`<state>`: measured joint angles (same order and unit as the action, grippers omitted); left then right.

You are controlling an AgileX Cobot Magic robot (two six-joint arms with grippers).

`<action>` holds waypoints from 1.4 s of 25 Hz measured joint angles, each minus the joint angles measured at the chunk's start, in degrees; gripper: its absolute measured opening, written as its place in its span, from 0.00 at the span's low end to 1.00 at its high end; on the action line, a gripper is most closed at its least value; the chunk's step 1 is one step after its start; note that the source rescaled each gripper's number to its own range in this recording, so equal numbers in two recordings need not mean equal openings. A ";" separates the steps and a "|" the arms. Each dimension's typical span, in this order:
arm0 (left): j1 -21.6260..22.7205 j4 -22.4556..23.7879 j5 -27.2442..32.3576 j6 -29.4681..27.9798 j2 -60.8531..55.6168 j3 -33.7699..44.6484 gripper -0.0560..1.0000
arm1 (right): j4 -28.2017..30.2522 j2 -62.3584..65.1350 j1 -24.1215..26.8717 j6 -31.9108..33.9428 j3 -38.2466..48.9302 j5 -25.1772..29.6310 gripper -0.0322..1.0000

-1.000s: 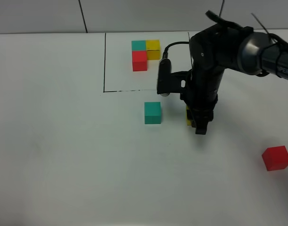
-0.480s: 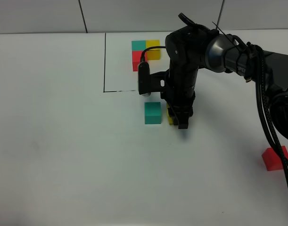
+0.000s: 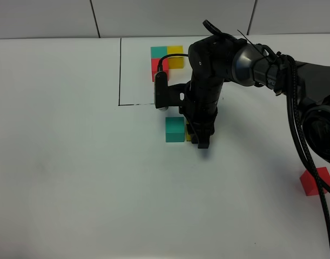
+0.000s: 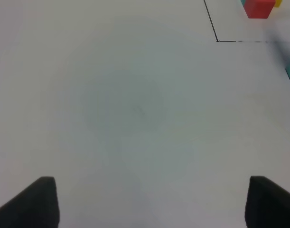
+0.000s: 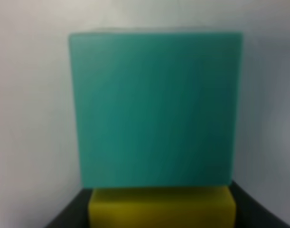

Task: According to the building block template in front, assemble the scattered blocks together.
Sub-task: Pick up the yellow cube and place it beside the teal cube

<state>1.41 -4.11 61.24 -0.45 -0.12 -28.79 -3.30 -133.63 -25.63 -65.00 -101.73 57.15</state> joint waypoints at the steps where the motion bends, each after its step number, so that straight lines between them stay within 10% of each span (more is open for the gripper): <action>1: 0.00 0.00 0.00 0.00 0.00 0.00 0.75 | -0.05 -0.05 0.00 0.00 0.00 0.00 0.03; 35: 0.00 0.00 0.00 0.05 0.00 0.00 0.75 | -1.30 -0.05 0.11 -1.50 -0.07 0.16 0.03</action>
<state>1.41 -4.11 61.24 -0.40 -0.12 -28.79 -4.60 -133.68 -25.52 -66.49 -101.79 57.31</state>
